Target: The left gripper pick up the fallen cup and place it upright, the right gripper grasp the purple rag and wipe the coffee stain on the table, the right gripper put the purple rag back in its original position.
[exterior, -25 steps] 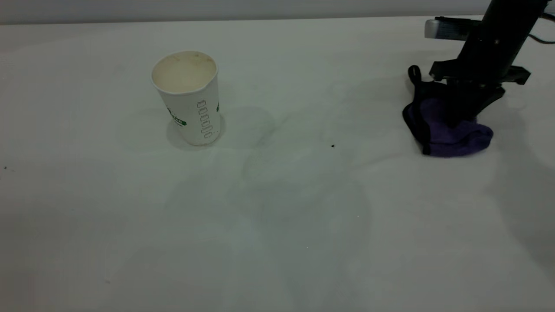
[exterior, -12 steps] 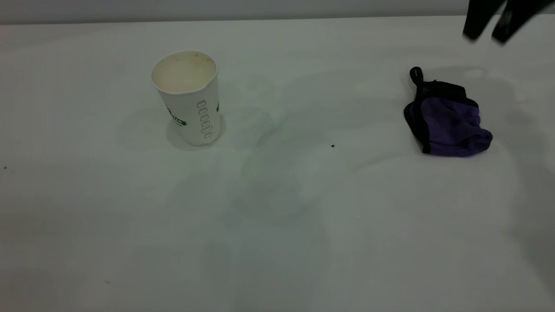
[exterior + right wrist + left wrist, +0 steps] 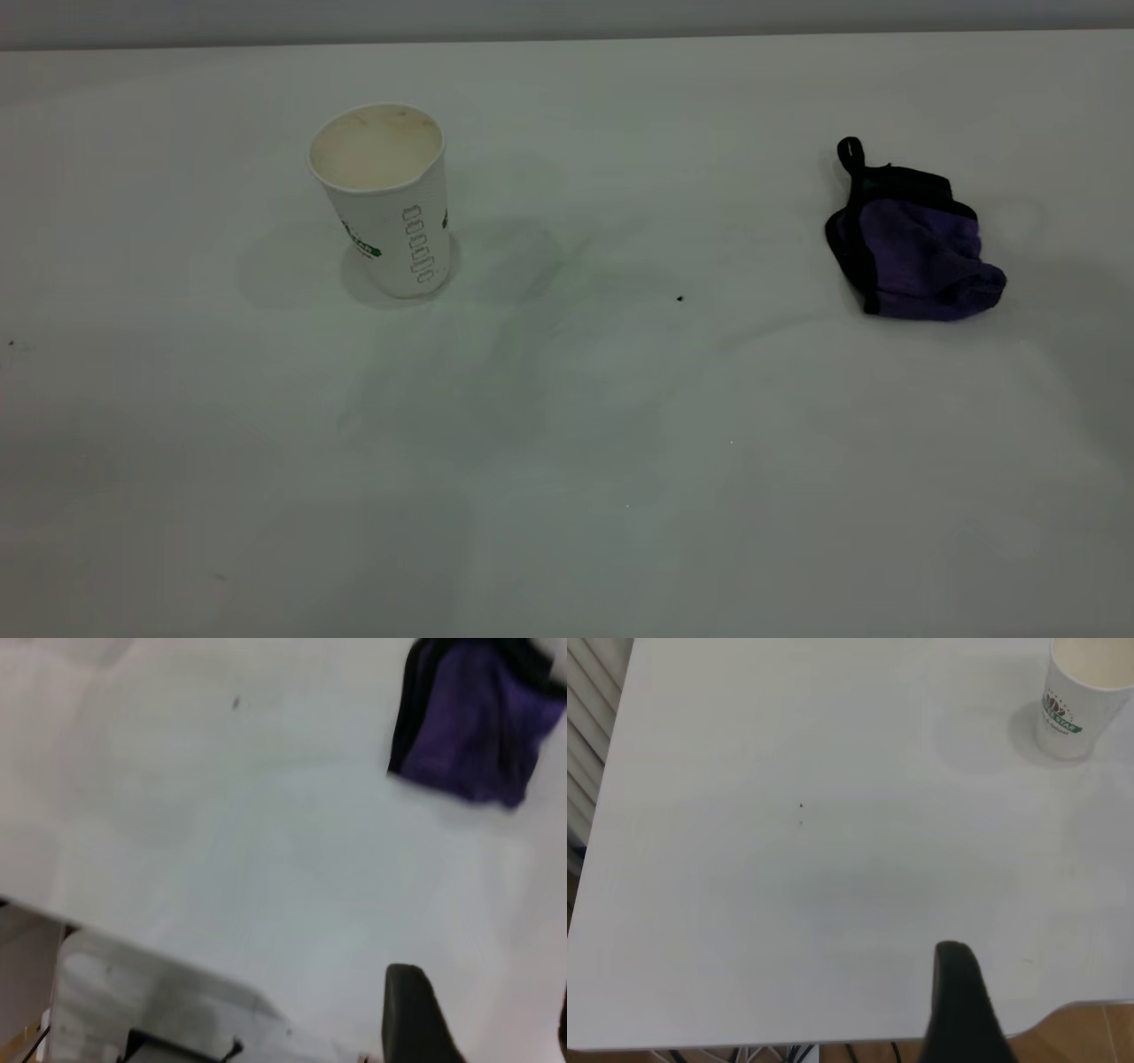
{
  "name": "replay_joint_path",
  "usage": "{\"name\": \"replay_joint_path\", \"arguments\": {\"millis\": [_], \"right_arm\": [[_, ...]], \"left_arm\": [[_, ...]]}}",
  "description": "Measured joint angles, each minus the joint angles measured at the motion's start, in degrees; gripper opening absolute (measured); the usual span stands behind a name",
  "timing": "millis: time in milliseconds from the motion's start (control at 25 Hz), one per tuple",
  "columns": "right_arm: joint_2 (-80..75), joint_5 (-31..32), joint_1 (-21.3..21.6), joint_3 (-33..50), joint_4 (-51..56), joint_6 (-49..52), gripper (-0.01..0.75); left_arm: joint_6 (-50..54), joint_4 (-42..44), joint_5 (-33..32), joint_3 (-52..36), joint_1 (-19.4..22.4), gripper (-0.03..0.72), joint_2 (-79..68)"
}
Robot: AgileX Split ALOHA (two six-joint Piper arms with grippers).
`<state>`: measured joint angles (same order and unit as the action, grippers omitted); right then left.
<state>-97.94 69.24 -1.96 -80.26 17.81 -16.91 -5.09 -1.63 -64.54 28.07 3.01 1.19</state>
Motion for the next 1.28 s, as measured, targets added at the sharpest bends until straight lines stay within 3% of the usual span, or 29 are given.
{"name": "replay_joint_path", "arguments": {"millis": [440,640,800,1280], "right_arm": [[34.51,0.03,0.0,37.42,-1.94,2.94,0.43],[49.04,-3.34,0.0,48.67,-5.62,7.15,0.43],[59.95,-5.0,0.0,52.49,-6.96,8.93,0.43],[83.43,-5.68,0.0,52.87,-8.15,11.17,0.43]], "left_arm": [[0.0,-0.02,0.0,0.0,0.0,0.524,0.0],[0.0,-0.02,0.0,0.0,0.0,0.524,0.0],[0.0,-0.02,0.0,0.0,0.0,0.524,0.0],[0.0,-0.02,0.0,0.0,0.0,0.524,0.0]]}}
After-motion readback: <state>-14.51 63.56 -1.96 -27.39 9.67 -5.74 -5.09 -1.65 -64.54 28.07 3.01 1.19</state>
